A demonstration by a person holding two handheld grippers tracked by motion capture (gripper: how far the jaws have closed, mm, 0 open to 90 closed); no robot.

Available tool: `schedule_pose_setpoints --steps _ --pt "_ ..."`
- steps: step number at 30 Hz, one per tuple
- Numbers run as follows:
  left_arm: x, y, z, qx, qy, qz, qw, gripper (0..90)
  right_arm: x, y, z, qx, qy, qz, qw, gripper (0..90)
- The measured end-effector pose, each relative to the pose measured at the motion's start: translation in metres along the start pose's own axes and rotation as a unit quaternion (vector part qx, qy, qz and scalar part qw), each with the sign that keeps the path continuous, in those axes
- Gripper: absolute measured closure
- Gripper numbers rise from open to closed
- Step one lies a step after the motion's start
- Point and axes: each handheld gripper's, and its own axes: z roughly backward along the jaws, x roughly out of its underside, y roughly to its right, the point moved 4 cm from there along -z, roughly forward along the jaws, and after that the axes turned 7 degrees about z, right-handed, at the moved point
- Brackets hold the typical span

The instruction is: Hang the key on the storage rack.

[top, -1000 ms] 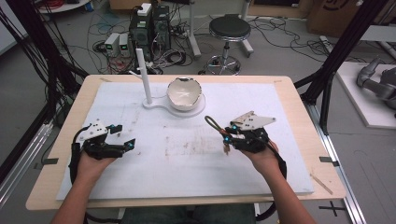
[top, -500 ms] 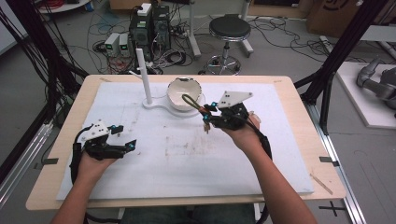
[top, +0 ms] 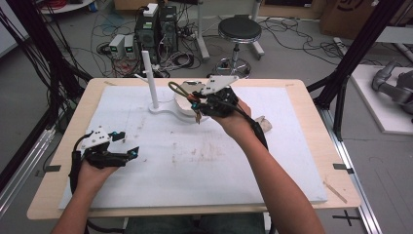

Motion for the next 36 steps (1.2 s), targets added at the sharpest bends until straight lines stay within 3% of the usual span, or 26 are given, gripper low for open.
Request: schedule_pose_setpoints --steps 7,18,25,36 --pt "0.004 -0.002 0.007 -0.008 -0.003 0.001 1.0 18.1 -0.021 0.008 -0.016 0.005 0.001 0.008 1.0 70.9" --pt "0.006 -0.003 0.008 -0.009 -0.005 0.0 0.9999 18.1 -0.064 0.015 -0.058 0.004 -0.022 0.053 0.9984 70.7" --pt "0.005 -0.004 0.007 -0.008 -0.006 0.001 1.0 18.1 -0.073 0.015 -0.079 0.012 -0.041 0.07 0.9966 70.6" --pt "0.006 -0.006 0.007 -0.008 -0.005 0.005 0.9999 18.1 -0.069 0.016 -0.096 0.017 -0.063 0.082 0.9945 70.6"
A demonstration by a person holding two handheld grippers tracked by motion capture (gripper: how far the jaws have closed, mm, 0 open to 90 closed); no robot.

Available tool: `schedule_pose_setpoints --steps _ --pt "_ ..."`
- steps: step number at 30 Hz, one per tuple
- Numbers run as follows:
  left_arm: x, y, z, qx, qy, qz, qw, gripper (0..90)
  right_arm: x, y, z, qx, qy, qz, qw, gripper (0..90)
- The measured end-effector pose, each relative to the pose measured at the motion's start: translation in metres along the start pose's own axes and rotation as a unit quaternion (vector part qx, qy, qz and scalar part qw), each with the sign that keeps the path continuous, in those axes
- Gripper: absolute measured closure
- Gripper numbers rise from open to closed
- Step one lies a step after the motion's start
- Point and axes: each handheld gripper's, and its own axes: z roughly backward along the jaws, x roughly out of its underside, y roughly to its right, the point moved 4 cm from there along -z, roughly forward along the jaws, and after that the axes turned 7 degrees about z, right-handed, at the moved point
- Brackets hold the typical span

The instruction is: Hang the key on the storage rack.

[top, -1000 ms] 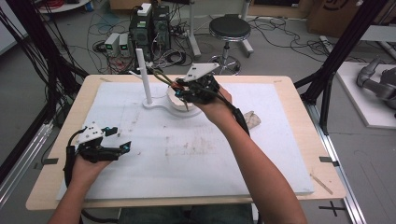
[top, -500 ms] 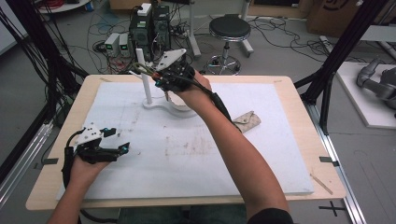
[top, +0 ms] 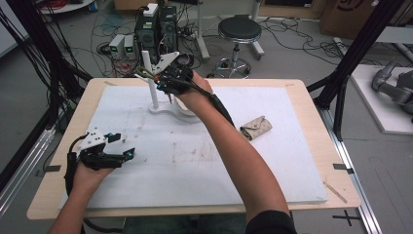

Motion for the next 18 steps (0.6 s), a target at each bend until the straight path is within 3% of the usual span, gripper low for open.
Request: schedule_pose_setpoints --steps 13,14,15,18 --pt "0.001 -0.001 0.001 0.0 -0.003 0.004 1.0 18.1 0.008 0.001 -0.012 0.008 -0.032 0.003 0.9994 68.1" --pt "0.002 -0.001 0.001 0.0 -0.003 0.005 1.0 18.1 0.008 0.001 -0.013 0.011 -0.034 0.004 0.9993 63.2" --pt "0.002 -0.001 0.001 0.001 -0.003 0.004 1.0 18.1 0.01 0.001 -0.014 0.02 -0.041 -0.006 0.9989 48.7" --pt "0.002 -0.001 0.0 0.001 -0.003 0.005 1.0 18.1 0.011 0.001 -0.012 0.021 -0.042 -0.015 0.9988 43.8"
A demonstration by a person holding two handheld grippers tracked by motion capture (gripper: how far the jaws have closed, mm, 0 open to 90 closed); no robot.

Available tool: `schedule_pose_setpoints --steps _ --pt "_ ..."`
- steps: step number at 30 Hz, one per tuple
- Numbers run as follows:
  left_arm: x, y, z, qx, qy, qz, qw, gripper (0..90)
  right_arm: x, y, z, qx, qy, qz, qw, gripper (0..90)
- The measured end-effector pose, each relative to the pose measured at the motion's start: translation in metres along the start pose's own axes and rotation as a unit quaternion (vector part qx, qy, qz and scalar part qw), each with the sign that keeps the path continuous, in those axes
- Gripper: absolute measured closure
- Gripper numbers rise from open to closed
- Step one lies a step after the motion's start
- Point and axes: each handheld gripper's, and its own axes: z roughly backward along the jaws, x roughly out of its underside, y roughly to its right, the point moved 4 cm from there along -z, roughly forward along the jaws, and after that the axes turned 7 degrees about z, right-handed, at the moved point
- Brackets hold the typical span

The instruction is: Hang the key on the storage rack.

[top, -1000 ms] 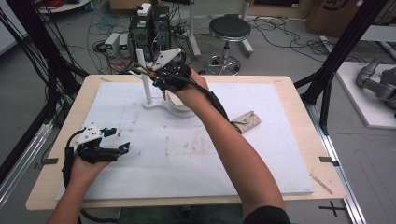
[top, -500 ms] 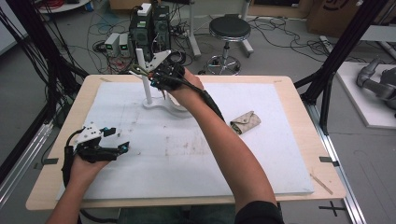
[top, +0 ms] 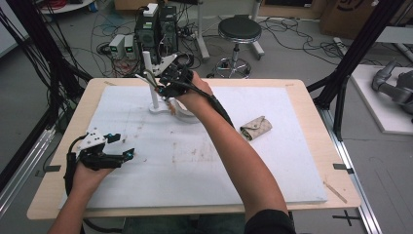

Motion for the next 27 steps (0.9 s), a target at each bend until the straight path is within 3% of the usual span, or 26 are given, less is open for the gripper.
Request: schedule_pose_setpoints --steps 6,7,12,13,15,21,27 --pt "-0.001 0.0 -0.001 0.002 0.002 0.001 1.0 18.1 0.018 -0.005 0.02 -0.012 0.013 -0.031 0.9993 36.6" --pt "-0.001 0.0 -0.001 0.003 0.002 0.0 1.0 18.1 0.03 -0.007 0.031 -0.013 0.02 -0.042 0.9988 36.5" --pt "-0.002 0.002 -0.003 0.006 0.003 0.0 1.0 18.1 0.054 -0.012 0.055 -0.011 0.015 -0.067 0.9976 33.3" --pt "-0.003 0.002 -0.003 0.007 0.004 0.0 1.0 18.1 0.066 -0.013 0.068 -0.003 0.027 -0.077 0.9967 33.3" --pt "-0.003 0.003 -0.004 0.008 0.005 0.001 1.0 18.1 0.072 -0.013 0.074 0.005 0.03 -0.081 0.9963 33.3" --pt "-0.005 0.005 -0.008 0.013 0.005 0.0 0.9999 18.1 0.115 -0.015 0.114 0.029 0.035 -0.11 0.9929 33.2" --pt "-0.007 0.007 -0.01 0.016 0.012 -0.002 0.9998 18.1 0.143 -0.02 0.136 0.044 0.039 -0.127 0.9902 33.2"
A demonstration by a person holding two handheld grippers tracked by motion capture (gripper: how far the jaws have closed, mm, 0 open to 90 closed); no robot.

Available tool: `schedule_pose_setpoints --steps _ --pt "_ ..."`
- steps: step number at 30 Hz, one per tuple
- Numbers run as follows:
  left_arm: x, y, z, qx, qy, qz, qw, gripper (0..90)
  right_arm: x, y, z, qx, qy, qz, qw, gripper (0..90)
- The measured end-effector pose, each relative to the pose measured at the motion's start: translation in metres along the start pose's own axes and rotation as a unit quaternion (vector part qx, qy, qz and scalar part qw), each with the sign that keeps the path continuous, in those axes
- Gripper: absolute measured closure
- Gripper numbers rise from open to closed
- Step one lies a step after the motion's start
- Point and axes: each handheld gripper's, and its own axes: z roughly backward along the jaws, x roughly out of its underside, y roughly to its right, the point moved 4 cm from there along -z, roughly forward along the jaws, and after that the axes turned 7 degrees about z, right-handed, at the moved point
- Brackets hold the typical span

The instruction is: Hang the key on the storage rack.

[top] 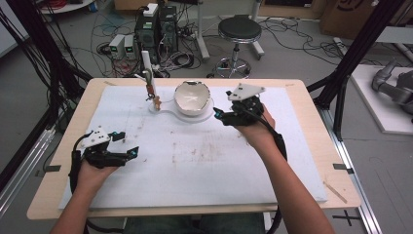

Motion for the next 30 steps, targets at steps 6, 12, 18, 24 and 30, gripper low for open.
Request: schedule_pose_setpoints --steps 6,12,18,24,30 --pt "-0.001 0.001 0.0 0.002 0.005 -0.001 1.0 18.1 0.033 -0.002 0.023 0.016 -0.005 -0.018 0.9997 32.6" --pt "-0.003 0.001 0.001 0.0 0.013 -0.001 0.9999 18.1 0.063 -0.007 0.039 0.03 0.003 -0.043 0.9986 32.0" --pt "-0.004 0.0 -0.001 0.0 0.019 0.003 0.9998 18.1 0.092 -0.012 0.045 0.04 0.012 -0.067 0.9969 30.6" --pt "-0.004 -0.001 0.0 0.0 0.019 0.005 0.9998 18.1 0.122 -0.014 0.042 0.04 -0.003 -0.103 0.9938 22.4" --pt "-0.005 -0.002 -0.004 0.005 0.019 0.003 0.9998 18.1 0.148 -0.009 0.038 0.041 -0.013 -0.147 0.9883 21.2"
